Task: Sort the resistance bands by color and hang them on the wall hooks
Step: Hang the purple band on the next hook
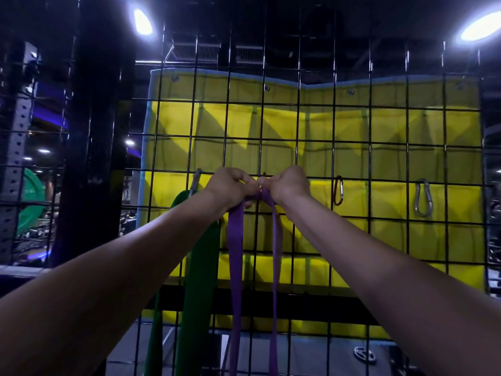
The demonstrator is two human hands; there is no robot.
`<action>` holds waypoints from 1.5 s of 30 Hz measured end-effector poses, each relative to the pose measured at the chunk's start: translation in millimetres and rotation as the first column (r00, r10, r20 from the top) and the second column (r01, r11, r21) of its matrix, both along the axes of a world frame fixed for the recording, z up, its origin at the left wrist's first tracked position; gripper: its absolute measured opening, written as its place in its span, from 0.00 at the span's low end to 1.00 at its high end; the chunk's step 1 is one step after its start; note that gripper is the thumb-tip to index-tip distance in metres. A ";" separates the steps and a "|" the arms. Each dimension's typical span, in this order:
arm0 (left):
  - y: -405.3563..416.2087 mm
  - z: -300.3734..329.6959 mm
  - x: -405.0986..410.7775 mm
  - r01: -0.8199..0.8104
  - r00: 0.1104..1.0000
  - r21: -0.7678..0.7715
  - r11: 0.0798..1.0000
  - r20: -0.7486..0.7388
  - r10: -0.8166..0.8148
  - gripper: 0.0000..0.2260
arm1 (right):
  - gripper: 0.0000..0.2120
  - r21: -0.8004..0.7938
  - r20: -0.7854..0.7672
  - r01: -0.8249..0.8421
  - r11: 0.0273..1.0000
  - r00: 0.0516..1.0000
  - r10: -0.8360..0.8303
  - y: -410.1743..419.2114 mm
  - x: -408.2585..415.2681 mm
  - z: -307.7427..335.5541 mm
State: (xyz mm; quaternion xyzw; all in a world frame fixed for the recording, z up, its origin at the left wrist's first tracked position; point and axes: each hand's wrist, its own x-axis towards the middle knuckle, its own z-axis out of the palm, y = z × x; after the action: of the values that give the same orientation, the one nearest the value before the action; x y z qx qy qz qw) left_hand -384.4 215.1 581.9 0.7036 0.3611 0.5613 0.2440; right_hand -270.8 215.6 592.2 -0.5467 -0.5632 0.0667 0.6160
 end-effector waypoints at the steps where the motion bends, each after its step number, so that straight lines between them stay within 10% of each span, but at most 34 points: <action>1: -0.3 -0.2 -0.3 -0.003 1.000 0.004 1.000 0.010 0.003 0.07 | 0.18 -0.017 -0.004 0.012 1.000 1.000 -0.012 -0.3 -1.0 0.6; 15: 5.7 -17.0 -6.0 -0.048 0.978 0.451 0.891 -0.162 0.135 0.05 | 0.13 -0.045 0.080 -0.054 0.998 0.995 0.057 0.8 2.0 1.2; 28: 12.3 -19.3 -10.6 0.040 0.919 0.515 0.856 -0.354 0.170 0.05 | 0.15 0.040 0.244 0.025 0.999 0.969 -0.035 1.0 5.9 -0.8; 45: 7.9 -18.4 -1.2 0.032 0.856 0.566 0.824 -0.441 0.269 0.07 | 0.08 -0.092 0.058 -0.054 0.994 0.997 0.059 -5.6 7.7 5.4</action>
State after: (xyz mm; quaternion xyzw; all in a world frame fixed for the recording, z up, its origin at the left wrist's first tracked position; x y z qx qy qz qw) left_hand -385.6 222.9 563.5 0.8399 0.2781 0.4530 -0.1098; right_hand -263.1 210.0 597.6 -0.5597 -0.5933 0.0929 0.5710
